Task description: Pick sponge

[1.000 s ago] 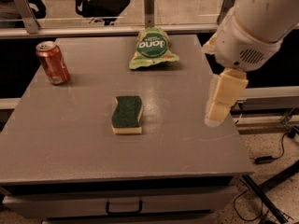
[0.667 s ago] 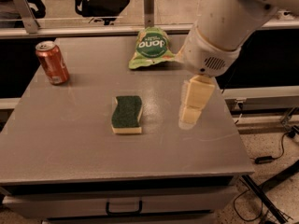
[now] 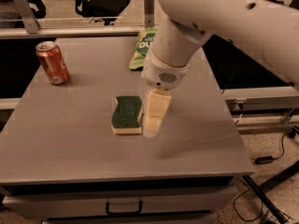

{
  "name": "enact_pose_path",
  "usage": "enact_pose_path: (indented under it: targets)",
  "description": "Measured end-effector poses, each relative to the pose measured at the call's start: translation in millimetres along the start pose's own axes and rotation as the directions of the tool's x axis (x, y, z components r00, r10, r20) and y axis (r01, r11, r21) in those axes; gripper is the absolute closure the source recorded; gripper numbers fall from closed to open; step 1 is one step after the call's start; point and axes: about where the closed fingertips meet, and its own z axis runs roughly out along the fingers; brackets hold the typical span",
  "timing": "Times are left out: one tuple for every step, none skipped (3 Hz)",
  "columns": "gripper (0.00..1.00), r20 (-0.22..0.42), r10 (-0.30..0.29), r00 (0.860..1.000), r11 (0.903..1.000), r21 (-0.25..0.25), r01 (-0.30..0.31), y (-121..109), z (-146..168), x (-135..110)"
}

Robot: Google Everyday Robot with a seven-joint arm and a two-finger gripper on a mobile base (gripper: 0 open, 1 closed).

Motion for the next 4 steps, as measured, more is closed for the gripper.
enact_pose_path:
  targets:
    - [0.0, 0.016, -0.012, 1.0, 0.9997, -0.02, 0.012, 1.0, 18.1, -18.3]
    - [0.0, 0.018, -0.018, 1.0, 0.9989, -0.043, 0.019, 4.3, 41.1, -33.8]
    - [0.02, 0.014, -0.018, 1.0, 0.998, -0.06, 0.019, 6.5, 54.6, -40.8]
    - [0.25, 0.01, -0.015, 1.0, 0.9975, -0.069, 0.015, 8.1, 59.9, -44.6]
